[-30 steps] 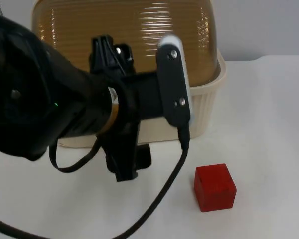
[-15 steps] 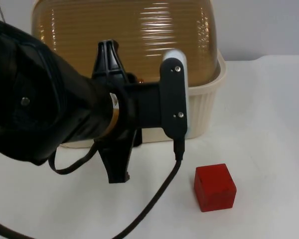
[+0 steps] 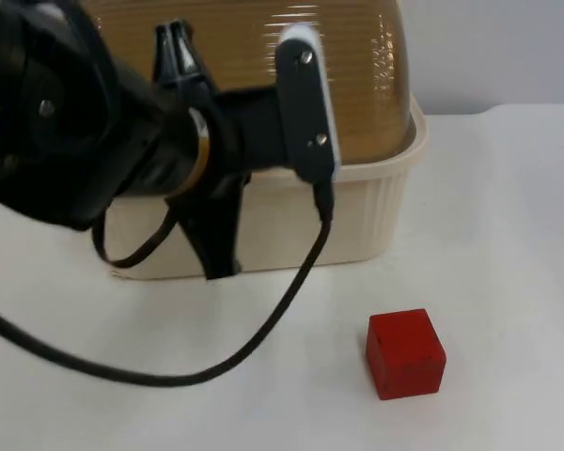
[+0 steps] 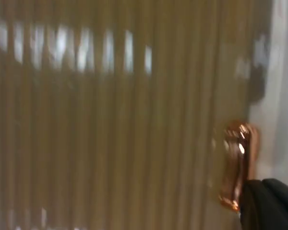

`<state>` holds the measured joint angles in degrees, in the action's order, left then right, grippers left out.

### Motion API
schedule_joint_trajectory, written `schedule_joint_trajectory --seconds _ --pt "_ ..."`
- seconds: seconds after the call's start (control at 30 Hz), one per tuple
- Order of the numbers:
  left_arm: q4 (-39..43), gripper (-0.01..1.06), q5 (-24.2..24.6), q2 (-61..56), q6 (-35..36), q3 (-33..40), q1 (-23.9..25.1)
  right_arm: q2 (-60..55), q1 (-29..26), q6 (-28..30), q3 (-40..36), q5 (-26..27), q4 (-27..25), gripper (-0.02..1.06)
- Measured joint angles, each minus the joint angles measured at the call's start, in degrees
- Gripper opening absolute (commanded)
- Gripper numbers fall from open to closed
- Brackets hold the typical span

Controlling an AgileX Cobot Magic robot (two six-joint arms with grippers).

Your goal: Open the box lid with the left hand, place the block into the box with the right hand, then close the box lid with the left hand.

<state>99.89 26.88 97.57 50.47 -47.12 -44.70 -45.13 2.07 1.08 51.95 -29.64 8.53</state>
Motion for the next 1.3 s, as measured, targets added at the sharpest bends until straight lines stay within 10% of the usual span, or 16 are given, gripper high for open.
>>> schedule_joint_trajectory --seconds 0.33,1.3 --pt "0.1 0.00 -9.6 1.5 -3.8 -1.3 4.1 0.0 0.0 0.0 0.0 0.2 0.0 1.05" --pt "0.1 0.00 -9.5 4.6 -8.2 -3.9 5.3 0.0 0.0 0.1 0.0 0.9 0.0 1.05"
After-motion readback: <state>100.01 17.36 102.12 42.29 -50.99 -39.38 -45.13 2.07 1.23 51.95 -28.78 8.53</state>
